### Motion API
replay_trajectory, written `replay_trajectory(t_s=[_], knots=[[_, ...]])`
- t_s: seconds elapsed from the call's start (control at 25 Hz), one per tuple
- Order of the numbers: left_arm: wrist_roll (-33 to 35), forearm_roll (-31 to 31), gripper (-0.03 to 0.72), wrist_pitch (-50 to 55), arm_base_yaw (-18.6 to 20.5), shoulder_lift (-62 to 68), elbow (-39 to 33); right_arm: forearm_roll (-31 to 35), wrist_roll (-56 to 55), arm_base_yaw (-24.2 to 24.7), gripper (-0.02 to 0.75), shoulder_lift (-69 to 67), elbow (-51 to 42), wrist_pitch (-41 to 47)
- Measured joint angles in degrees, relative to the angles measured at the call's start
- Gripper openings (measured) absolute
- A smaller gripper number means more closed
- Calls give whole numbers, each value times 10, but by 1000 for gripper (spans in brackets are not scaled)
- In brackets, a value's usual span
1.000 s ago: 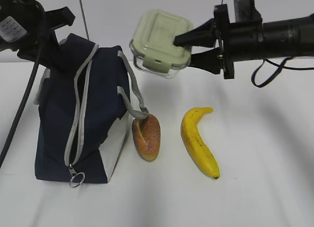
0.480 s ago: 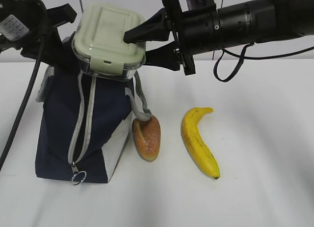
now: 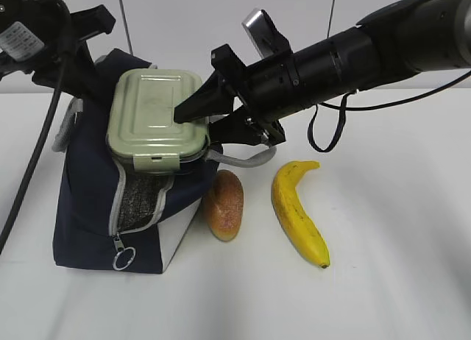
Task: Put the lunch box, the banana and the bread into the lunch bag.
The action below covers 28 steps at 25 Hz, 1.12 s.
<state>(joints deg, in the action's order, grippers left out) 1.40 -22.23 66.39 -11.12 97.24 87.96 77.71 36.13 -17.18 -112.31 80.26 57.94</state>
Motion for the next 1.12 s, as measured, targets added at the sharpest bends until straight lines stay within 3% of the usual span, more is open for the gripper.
replay_trajectory(t_s=[0.4, 0.76, 1.12], knots=[[4, -5, -2, 0, 0, 0, 0, -107, -46, -4, 389, 0, 2, -45], [5, -3, -2, 5, 0, 0, 0, -106, -50, -47, 389, -5, 9, -76], [6, -1, -2, 10, 0, 0, 0, -103, -70, -76, 389, -69, 96, -71]])
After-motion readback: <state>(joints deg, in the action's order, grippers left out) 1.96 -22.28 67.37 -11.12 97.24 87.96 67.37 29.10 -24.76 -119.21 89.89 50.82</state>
